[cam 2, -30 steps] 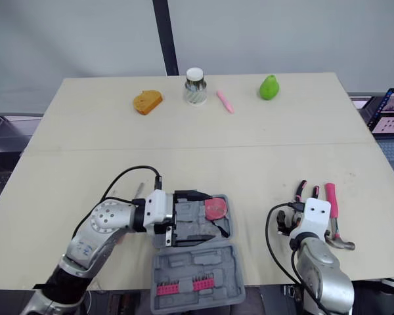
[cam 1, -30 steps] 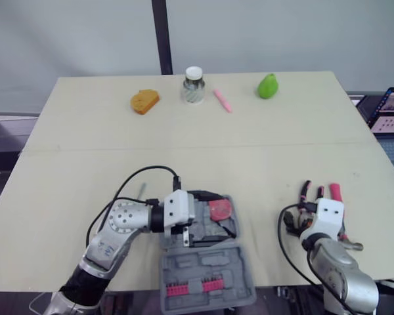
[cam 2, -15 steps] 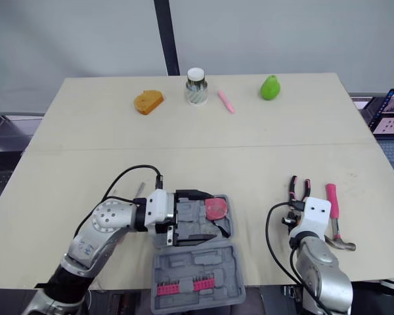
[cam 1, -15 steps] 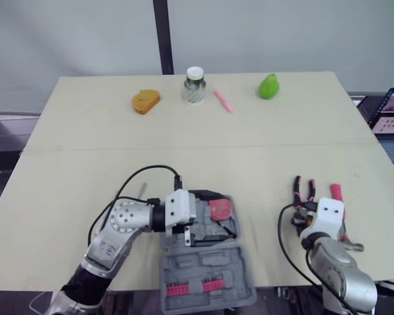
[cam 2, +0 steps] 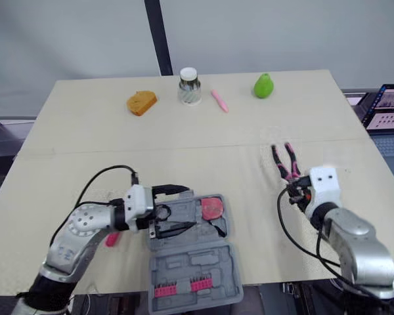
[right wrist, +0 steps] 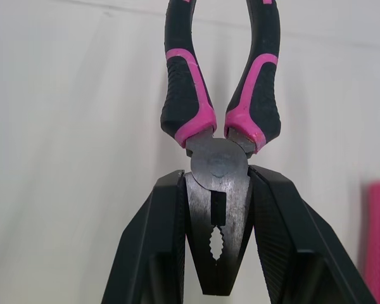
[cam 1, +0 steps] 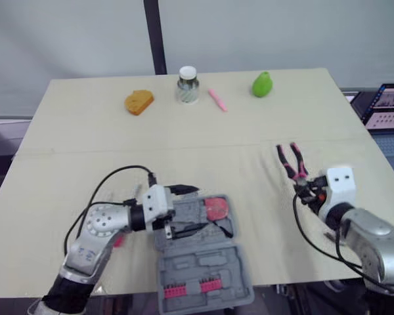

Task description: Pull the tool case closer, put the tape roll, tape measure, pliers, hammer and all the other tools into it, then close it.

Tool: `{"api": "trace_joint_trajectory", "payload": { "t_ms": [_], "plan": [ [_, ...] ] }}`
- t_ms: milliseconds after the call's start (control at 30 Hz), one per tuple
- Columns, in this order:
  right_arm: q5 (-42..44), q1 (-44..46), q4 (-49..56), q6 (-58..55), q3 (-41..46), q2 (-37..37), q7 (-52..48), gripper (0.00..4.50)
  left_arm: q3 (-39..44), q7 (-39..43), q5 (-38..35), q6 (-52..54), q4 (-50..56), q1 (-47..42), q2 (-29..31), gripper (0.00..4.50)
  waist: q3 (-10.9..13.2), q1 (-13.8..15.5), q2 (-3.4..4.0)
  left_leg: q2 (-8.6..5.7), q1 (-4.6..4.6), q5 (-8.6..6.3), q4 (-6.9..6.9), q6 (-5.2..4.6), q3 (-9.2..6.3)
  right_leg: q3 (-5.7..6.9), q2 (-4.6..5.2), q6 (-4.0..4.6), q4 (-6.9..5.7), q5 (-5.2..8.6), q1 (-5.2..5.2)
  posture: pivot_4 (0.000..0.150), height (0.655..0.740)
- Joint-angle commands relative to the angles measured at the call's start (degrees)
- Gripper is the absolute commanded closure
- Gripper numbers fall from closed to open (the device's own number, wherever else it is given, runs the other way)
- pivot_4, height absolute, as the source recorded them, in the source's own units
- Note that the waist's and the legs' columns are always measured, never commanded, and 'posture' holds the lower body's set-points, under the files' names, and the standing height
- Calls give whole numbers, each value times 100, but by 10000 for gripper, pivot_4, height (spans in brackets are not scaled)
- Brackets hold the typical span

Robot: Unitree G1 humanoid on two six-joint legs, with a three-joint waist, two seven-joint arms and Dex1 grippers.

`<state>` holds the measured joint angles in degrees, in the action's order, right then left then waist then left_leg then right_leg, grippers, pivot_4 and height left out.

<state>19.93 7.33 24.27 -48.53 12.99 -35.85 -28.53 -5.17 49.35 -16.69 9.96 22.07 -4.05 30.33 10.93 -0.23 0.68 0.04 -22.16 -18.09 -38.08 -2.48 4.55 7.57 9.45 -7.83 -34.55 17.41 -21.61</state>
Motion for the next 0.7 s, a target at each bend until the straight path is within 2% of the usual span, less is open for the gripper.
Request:
{"api": "trace_joint_trajectory", "payload": {
  "t_ms": [33,167,367,467,700],
  "plan": [
    [294,674,-159,458,-595,-714,-1426,35437,659,-155,-243,-36,546,573,211,0,3,-9,-5,0,1,-1,0,-2,2,-1,2,-2,3,-1,1,1500,7400],
    [290,1515,-465,911,-1461,-1206,-2621,35437,1314,-347,-359,-50,895,1376,304,0,5,16,-9,3,0,-1,-5,-2,-1,3,2,-2,7,-1,3,1500,7400],
    [38,2378,-542,1326,-2603,-1252,-3630,35437,2029,-497,-450,-205,1461,2827,157,0,12,18,-28,-2,-7,-5,-14,-6,-13,6,9,-8,20,-5,13,1500,7400],
    [-168,2617,-547,1416,-3018,-1151,-3788,35437,2035,-422,-478,-344,1718,3410,102,0,13,24,-31,-2,-10,-8,-16,-6,-12,7,10,-8,24,-5,12,1500,7400],
    [-780,3075,-417,1217,-4071,-822,-3912,35437,2241,-385,-508,-688,1787,4087,-17,0,13,13,-32,4,-9,-16,-18,3,-14,8,9,-4,41,-4,8,1500,7400]
  ]
}}
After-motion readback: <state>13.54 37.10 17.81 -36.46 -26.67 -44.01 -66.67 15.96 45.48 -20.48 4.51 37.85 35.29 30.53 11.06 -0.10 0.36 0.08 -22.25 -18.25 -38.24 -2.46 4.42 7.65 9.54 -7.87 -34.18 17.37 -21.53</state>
